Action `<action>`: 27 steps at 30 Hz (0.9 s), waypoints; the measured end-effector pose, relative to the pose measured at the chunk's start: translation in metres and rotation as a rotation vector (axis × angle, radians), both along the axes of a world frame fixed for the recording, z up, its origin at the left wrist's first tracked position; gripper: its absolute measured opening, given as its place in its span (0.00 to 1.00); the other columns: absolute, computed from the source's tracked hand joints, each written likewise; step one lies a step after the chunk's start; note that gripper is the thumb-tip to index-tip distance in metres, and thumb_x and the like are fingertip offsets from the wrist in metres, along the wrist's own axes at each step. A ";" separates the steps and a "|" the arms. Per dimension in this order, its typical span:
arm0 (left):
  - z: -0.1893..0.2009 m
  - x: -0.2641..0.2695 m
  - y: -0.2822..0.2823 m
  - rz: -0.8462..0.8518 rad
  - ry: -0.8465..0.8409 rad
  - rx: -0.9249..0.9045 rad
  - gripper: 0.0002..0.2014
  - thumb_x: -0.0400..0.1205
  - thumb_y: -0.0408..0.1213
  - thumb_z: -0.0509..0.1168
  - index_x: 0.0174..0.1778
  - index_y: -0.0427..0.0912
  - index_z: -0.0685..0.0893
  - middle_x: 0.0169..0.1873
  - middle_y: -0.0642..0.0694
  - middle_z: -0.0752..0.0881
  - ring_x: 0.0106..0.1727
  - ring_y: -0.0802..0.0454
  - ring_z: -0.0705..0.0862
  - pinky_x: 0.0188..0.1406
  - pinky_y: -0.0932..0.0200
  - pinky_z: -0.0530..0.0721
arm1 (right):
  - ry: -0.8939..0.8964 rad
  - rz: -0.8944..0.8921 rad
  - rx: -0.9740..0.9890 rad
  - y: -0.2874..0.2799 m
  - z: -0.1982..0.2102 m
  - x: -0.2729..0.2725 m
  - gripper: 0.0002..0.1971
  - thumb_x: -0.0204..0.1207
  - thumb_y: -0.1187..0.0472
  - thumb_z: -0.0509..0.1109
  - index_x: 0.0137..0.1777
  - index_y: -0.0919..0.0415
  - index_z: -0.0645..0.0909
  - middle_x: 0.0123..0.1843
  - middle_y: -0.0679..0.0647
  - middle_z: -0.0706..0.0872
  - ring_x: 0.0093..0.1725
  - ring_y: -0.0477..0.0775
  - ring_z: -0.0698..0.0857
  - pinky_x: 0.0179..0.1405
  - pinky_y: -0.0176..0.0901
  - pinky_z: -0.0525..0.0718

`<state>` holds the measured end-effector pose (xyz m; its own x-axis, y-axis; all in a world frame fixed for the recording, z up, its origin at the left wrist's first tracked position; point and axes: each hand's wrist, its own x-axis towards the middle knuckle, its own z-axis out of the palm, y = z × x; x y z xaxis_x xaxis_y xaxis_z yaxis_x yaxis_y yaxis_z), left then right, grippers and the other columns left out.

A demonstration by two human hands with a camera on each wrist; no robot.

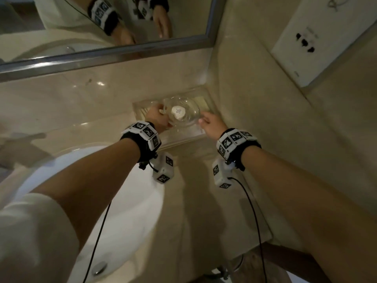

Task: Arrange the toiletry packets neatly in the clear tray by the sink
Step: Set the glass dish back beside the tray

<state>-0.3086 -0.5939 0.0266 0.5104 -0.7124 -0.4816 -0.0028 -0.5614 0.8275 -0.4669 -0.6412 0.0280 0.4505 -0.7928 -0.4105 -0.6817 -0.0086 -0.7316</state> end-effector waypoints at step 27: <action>-0.017 0.002 0.004 0.080 -0.330 0.055 0.24 0.81 0.29 0.59 0.75 0.40 0.68 0.72 0.38 0.75 0.70 0.41 0.76 0.64 0.53 0.78 | 0.187 -0.104 -0.063 -0.018 -0.021 -0.007 0.26 0.84 0.59 0.57 0.81 0.58 0.59 0.78 0.61 0.70 0.75 0.64 0.73 0.72 0.55 0.74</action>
<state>-0.3065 -0.5897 0.0098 0.6983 -0.6414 -0.3177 -0.2197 -0.6145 0.7577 -0.4737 -0.6595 0.0074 0.2854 -0.8579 -0.4271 -0.8053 0.0270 -0.5923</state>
